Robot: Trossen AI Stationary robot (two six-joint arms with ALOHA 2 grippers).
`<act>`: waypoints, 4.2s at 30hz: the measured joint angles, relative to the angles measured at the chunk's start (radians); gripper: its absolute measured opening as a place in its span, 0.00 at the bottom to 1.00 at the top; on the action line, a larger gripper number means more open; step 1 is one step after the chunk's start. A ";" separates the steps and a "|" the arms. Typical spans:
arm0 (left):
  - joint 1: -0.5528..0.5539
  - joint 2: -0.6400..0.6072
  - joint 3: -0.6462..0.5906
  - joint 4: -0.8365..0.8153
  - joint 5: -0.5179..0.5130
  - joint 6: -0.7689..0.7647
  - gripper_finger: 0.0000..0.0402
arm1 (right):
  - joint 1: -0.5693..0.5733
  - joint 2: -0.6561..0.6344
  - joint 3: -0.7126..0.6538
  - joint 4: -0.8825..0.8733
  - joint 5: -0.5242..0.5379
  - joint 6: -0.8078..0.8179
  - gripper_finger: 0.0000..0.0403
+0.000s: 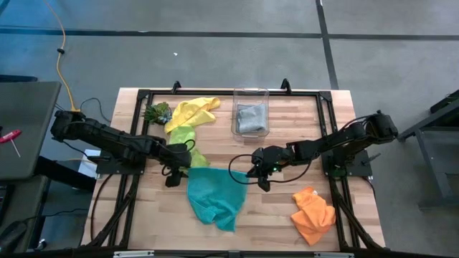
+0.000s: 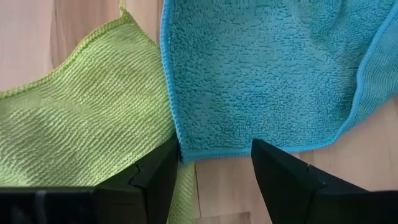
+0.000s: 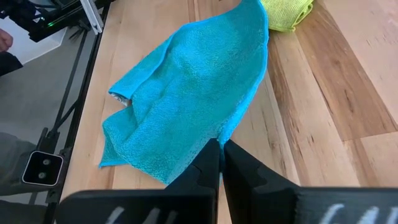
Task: Fold microfiber towels
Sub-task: Fold the blue microfiber cloth
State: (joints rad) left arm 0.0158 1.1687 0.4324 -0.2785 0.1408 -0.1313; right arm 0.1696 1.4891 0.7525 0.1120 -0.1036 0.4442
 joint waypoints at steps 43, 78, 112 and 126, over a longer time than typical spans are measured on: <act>0.003 0.042 0.029 0.023 -0.018 -0.050 0.01 | 0.000 -0.021 0.000 0.021 -0.014 0.030 0.00; -0.164 -0.081 0.790 -0.588 -0.345 0.003 0.00 | 0.012 -0.368 0.449 -0.833 0.199 -0.120 0.00; -0.517 0.549 0.790 -0.271 -0.152 -0.309 0.00 | 0.544 0.154 0.422 -0.673 0.091 0.476 0.00; -0.415 0.532 0.791 -0.343 -0.130 -0.266 0.00 | 0.533 0.129 0.422 -0.730 0.081 0.454 0.00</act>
State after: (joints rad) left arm -0.3996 1.7008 1.2239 -0.6217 0.0106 -0.3978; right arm 0.7025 1.6176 1.1748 -0.6182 -0.0223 0.8986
